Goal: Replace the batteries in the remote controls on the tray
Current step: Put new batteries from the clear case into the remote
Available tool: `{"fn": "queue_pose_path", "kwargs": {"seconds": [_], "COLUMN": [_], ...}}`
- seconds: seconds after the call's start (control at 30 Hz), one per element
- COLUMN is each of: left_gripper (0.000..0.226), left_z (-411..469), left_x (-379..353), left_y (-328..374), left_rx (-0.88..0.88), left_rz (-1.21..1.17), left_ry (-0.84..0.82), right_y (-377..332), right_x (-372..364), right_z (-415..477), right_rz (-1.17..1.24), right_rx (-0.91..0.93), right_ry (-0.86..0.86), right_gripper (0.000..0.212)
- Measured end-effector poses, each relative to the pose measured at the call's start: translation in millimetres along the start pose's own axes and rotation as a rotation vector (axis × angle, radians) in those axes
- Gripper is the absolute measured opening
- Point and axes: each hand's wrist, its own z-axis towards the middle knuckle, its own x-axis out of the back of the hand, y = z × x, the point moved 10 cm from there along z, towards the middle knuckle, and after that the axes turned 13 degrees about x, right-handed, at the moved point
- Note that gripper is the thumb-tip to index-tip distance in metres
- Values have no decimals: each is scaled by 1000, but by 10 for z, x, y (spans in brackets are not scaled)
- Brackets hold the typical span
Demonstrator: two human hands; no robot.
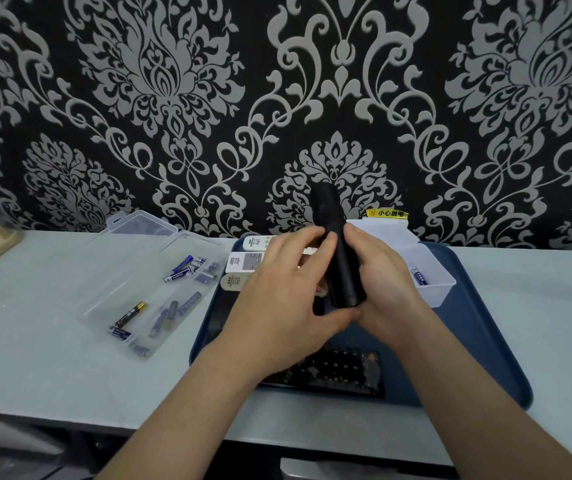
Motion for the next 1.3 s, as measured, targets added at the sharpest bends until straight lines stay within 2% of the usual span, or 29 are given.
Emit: {"fn": "queue_pose_path", "kwargs": {"seconds": [0.17,0.3,0.37,0.57,0.87,0.93,1.0,1.07,1.13,1.23,1.3], "left_gripper": [92,133,139,134,124,127,128,116,87,33,13], "left_z": [44,54,62,80,60,52,54,98,130,82,61], "left_x": [-11,-106,-137,-107,-24,-72,-131,-96,-26,-112,-180], "left_y": [-130,-274,-300,-323,-281,-313,-368,-447,-636,-833,-858], "left_rx": [106,228,251,204,154,189,255,343,500,752,790], "left_rz": [-153,-268,-291,-241,-134,-167,-323,-602,-844,-1088,-1100], "left_ry": [-78,-251,-322,-330,-207,-253,-324,-311,-209,-168,-193], "right_y": [-27,-18,1,70,142,166,133,18,-91,-86,-14], "right_x": [-105,-242,-275,-316,-271,-271,-253,-170,-129,-214,-258], "right_z": [-47,-99,-118,-137,-175,-167,-144,-88,-42,-61,-98], "right_rz": [-42,-128,-102,-76,-24,-84,-191,-474,-733,-809,-852], "right_rx": [29,26,4,-30,-133,-139,-98,22,138,197,181], "right_ry": [-59,-160,-175,-177,-181,-224,-265,-295,-335,-485,-611], "right_gripper": [31,29,29,28,27,25,25,33,37,23,29]}}
